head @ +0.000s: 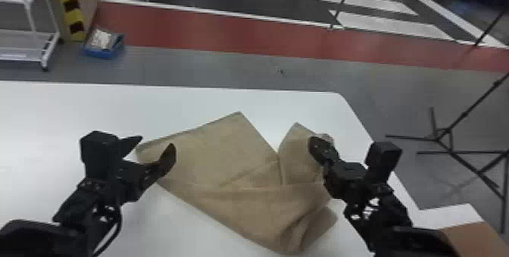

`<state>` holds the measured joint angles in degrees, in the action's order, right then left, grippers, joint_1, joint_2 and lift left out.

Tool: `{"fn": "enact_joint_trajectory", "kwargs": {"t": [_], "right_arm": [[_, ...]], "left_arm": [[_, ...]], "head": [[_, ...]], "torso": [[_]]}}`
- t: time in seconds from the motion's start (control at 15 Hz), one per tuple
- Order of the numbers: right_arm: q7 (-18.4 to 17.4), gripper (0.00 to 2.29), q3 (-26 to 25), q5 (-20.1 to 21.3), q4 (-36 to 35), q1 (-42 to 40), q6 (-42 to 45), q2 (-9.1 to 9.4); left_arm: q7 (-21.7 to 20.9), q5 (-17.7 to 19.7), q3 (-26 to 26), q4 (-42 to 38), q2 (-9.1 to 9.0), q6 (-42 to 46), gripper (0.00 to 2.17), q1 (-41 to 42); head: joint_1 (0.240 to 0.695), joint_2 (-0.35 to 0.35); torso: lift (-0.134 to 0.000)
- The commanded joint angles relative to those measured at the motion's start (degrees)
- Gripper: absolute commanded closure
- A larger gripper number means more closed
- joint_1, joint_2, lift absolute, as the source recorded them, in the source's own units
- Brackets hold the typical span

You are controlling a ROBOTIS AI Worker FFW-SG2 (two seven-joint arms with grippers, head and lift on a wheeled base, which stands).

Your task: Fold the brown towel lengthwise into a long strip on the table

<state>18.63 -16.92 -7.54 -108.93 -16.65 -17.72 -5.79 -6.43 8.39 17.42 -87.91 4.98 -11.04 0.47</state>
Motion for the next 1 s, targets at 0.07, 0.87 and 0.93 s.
{"fn": "enact_joint_trajectory", "kwargs": {"t": [0.07, 0.87, 0.93], "right_arm": [[0.01, 1.42, 1.98, 0.24, -0.58, -0.23, 0.53, -0.01], [0.18, 1.42, 3.65, 1.21, -0.41, 0.65, 1.58, -0.36], [0.18, 1.42, 3.65, 1.21, -0.32, 0.74, 1.58, -0.36]], "left_arm": [[0.63, -0.22, 0.78, 3.27, -0.76, 0.00, 0.36, -2.40], [0.54, -0.22, -3.53, 5.47, -0.24, -7.91, 0.69, -3.46], [0.54, -0.22, -3.62, 5.03, -0.15, -7.74, 1.16, -3.11]], "head": [[0.695, -0.295], [0.695, -0.226], [0.695, -0.220]], "torso": [[-0.117], [-0.117], [-0.117]]}}
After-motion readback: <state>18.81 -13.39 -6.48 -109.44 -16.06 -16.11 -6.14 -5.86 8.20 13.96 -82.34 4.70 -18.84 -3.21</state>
